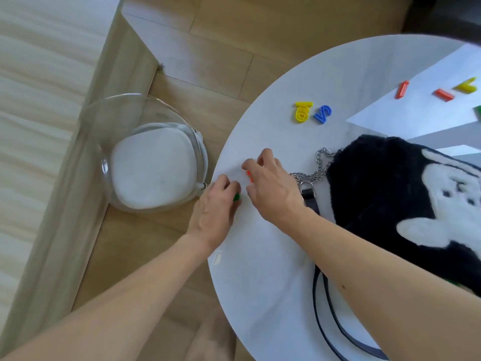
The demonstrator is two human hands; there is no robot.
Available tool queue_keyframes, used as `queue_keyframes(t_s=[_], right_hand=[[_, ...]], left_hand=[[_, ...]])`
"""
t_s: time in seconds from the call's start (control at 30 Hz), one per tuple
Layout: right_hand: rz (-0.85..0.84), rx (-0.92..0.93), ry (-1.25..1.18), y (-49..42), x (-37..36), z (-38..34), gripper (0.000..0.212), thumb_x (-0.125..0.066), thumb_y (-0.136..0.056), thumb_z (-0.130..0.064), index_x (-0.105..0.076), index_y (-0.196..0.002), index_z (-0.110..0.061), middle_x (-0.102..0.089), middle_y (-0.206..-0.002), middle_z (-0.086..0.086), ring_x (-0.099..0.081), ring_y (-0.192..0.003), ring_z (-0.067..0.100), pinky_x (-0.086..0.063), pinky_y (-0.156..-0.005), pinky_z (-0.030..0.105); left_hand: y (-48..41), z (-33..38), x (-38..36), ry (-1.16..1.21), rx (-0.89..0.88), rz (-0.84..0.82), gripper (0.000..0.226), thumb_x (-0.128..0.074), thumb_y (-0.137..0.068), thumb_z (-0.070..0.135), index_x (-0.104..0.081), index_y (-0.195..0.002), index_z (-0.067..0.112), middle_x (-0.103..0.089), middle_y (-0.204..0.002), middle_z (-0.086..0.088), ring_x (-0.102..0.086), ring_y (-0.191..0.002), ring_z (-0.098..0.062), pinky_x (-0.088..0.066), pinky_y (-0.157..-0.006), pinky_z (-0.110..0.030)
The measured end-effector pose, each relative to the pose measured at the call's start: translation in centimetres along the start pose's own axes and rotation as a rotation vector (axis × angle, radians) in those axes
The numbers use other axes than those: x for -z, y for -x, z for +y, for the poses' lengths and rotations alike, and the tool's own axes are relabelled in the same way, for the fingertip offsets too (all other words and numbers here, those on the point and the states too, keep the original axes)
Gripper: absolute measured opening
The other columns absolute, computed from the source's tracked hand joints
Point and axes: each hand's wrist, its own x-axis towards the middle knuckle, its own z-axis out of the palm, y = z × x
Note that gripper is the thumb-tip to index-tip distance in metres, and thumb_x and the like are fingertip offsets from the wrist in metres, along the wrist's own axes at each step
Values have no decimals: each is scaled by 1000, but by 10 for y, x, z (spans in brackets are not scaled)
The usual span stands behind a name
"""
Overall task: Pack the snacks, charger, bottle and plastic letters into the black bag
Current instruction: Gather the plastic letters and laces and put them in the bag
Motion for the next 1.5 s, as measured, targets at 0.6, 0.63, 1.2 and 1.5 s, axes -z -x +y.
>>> queue_keyframes(t_s=[0.6, 0.63, 1.2, 1.5], right_hand=[[394, -344, -176, -58, 96, 101, 40, -57, -85, 2, -49, -119, -17, -58, -113, 6, -54, -99, 28, -44, -78, 39], [374, -345, -155, -62, 95, 106, 42, -58, -84, 2, -49, -120, -18, -57, -115, 6, -54, -99, 28, -42, -76, 37], [326, -300, -189, -76, 81, 123, 26, -66, -84, -13, -65, -110, -13, -56, -112, 9, -58, -93, 31, -41, -73, 33], [405, -395, -576, -61, 116, 123, 33, -83, -70, -21, -72, -101, -23, -72, -92, 0, -69, -83, 17, -51, -66, 28]], left_hand=[[-191, 92, 27, 75, -293, -54, 59, -64, -93, 21, -39, -144, 11, -49, -130, -10, -45, -119, -28, -43, -95, -42], [-195, 93, 23, 44, -290, -67, 58, -64, -93, 22, -39, -144, 11, -48, -130, -10, -44, -120, -28, -43, -94, -42], [-198, 103, 13, -75, -310, -41, 22, -53, -95, 9, -55, -117, 7, -41, -122, -15, -48, -101, -32, -48, -82, -43], [-194, 122, 27, 866, 181, -166, 17, -59, -96, 18, -62, -107, 7, -58, -86, -6, -52, -68, -20, -49, -65, -31]])
